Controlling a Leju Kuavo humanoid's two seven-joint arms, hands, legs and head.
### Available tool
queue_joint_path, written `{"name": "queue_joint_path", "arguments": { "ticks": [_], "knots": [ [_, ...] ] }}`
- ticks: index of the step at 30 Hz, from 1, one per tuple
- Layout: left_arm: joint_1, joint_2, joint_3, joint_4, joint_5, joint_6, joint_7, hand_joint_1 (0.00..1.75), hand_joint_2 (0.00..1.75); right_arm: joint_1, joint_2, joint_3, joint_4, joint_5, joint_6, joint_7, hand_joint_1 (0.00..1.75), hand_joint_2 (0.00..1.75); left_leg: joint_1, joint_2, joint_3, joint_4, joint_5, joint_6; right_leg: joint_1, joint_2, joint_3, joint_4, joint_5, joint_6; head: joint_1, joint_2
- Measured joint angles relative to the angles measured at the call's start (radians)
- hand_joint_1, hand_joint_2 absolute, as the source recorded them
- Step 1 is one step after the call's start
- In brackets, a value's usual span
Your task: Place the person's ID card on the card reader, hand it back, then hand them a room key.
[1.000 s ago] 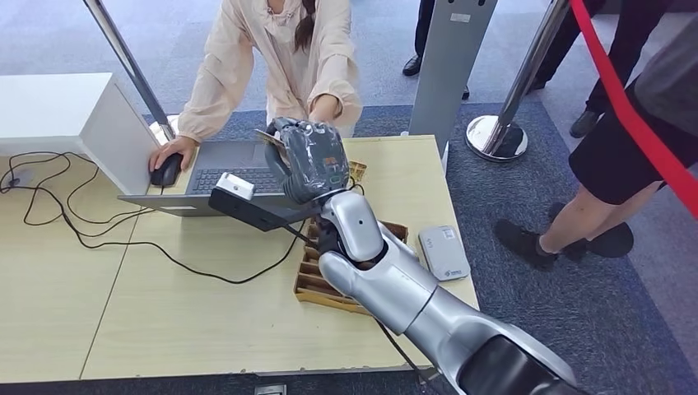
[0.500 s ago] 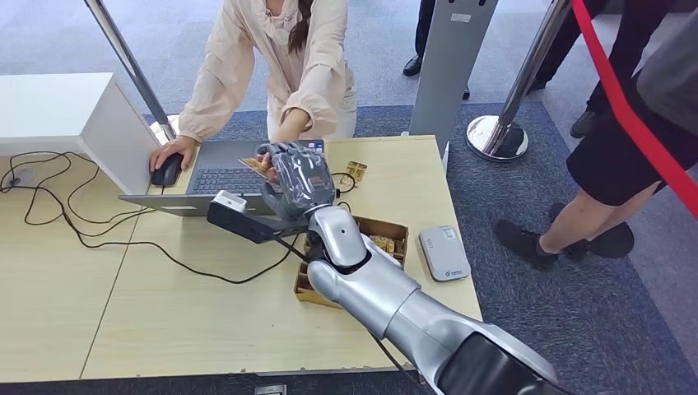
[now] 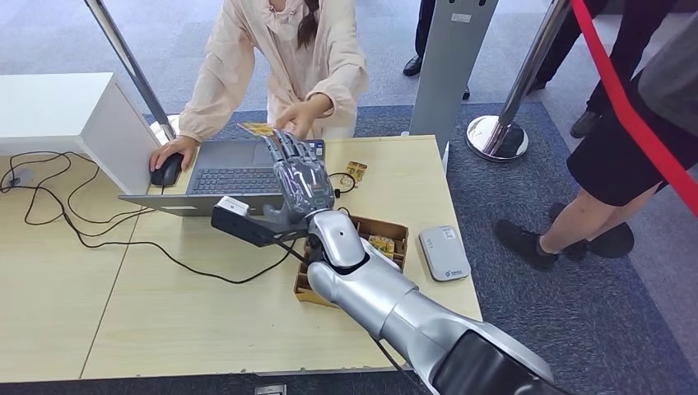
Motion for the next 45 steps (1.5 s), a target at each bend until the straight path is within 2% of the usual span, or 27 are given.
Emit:
{"name": "queue_joint_path", "arguments": {
  "ticks": [4,7,13,18,22,26,35,45],
  "knots": [
    [0.001,0.0,0.0,0.0,0.0,0.0,0.0,0.0,0.0,-0.001,-0.011,0.001,-0.017,-0.01,0.007,0.013,0.0,1.75,0.0,0.0,0.0,0.0,0.0,0.0,0.0,0.0,0.0,0.0,0.0,0.0,0.0,0.0],
    [0.003,0.0,0.0,0.0,0.0,0.002,0.0,0.0,0.0,0.001,-0.047,0.0,-0.077,0.002,0.033,0.06,0.0,1.75,0.0,0.0,0.0,0.0,0.0,0.0,0.0,0.0,0.0,0.0,0.0,0.0,0.0,0.0],
    [0.005,0.0,0.001,0.0,0.0,0.005,-0.001,0.0,0.0,0.037,-0.164,-0.017,-0.254,0.042,0.09,0.153,0.0,1.75,0.0,0.0,0.0,0.001,0.0,0.0,0.0,0.0,0.0,-0.001,0.0,0.0,0.0,0.0],
    [0.008,0.0,0.001,0.0,0.0,0.01,-0.001,0.0,0.0,0.1,-0.288,-0.054,-0.404,0.099,0.128,0.224,0.0,1.75,0.0,0.0,0.0,0.002,0.0,0.0,0.0,0.0,0.001,-0.002,0.0,0.0,0.0,0.0],
    [0.008,0.0,0.002,0.0,0.0,0.01,0.0,0.0,0.0,0.17,-0.378,-0.089,-0.498,0.152,0.142,0.245,0.0,1.75,-0.001,0.001,0.001,0.002,-0.001,0.001,-0.001,0.001,0.001,-0.002,0.001,0.001,0.0,0.0],
    [0.008,-0.001,0.002,0.0,0.0,0.01,0.005,0.0,0.0,0.236,-0.438,-0.107,-0.565,0.195,0.142,0.254,0.0,1.75,-0.001,0.001,0.001,0.002,-0.001,0.001,-0.001,0.0,0.0,-0.002,0.001,0.001,0.0,0.0],
    [0.007,-0.003,0.004,0.0,0.0,0.009,0.019,0.0,0.0,0.341,-0.502,-0.136,-0.676,0.203,0.132,0.258,0.0,1.75,0.0,0.001,0.001,0.001,-0.001,0.0,0.0,0.001,0.0,-0.001,0.0,0.0,0.0,0.0],
    [0.008,-0.005,0.017,0.0,0.0,0.007,0.025,0.0,0.0,0.388,-0.556,-0.171,-0.831,0.171,0.173,0.255,0.03,1.75,-0.001,0.001,0.001,0.002,-0.001,0.0,0.0,0.001,0.0,-0.001,0.0,0.0,0.0,0.0]
  ]
}}
